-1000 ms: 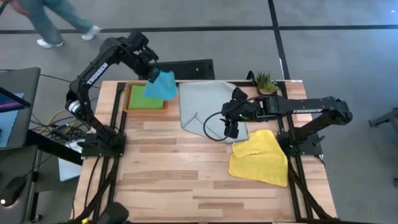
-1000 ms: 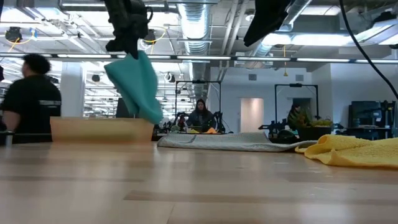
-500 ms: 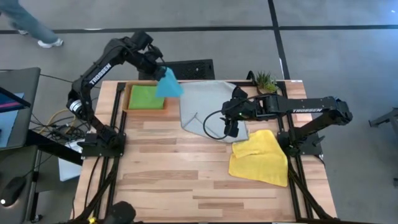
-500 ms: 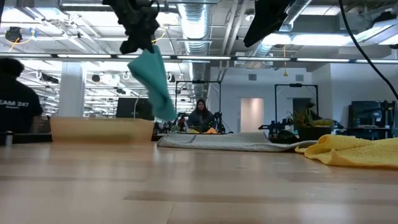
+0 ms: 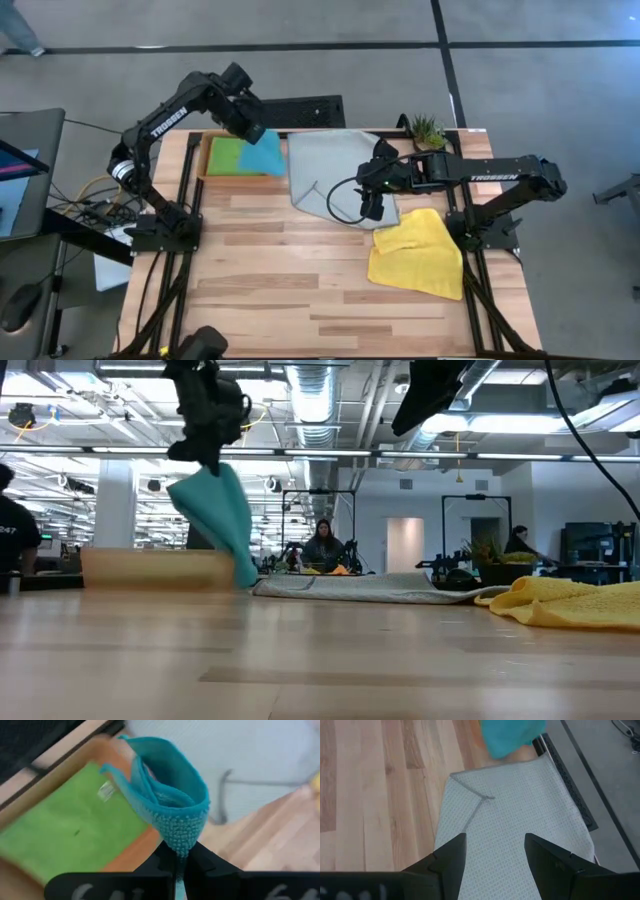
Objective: Fold microfiber towels
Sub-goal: Put the blue microfiber towel into the orange bin
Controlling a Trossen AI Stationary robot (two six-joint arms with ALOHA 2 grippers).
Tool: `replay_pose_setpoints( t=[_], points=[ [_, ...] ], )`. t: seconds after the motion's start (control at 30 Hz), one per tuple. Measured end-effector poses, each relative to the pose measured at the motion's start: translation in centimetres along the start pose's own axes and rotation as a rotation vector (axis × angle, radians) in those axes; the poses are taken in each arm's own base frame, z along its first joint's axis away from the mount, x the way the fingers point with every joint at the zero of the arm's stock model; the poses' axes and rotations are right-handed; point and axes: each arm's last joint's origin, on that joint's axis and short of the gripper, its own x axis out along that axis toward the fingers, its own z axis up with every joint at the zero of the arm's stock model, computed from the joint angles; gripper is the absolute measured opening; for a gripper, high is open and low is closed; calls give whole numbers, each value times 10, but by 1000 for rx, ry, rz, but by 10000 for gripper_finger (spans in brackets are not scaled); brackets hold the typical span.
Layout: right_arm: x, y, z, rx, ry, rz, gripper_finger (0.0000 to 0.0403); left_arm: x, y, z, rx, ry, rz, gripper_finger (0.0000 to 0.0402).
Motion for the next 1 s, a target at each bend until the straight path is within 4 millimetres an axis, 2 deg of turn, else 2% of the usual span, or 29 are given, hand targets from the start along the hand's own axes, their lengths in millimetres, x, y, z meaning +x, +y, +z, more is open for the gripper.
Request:
replay_pose_setpoints(
  t=[0.4, 0.57, 0.87, 1.0],
  points=[
    [0, 0, 0, -24, 1, 0, 226, 13, 24, -14, -73, 121, 303, 0],
    [0, 0, 0, -27, 1, 0, 226, 25, 29, -20, -71, 172, 403, 0],
    [0, 0, 0, -27, 2, 0, 226, 56, 41, -31, -65, 208, 437, 0],
    [0, 0, 0, -27, 2, 0, 226, 60, 49, -35, -83, 233, 485, 0]
  ],
)
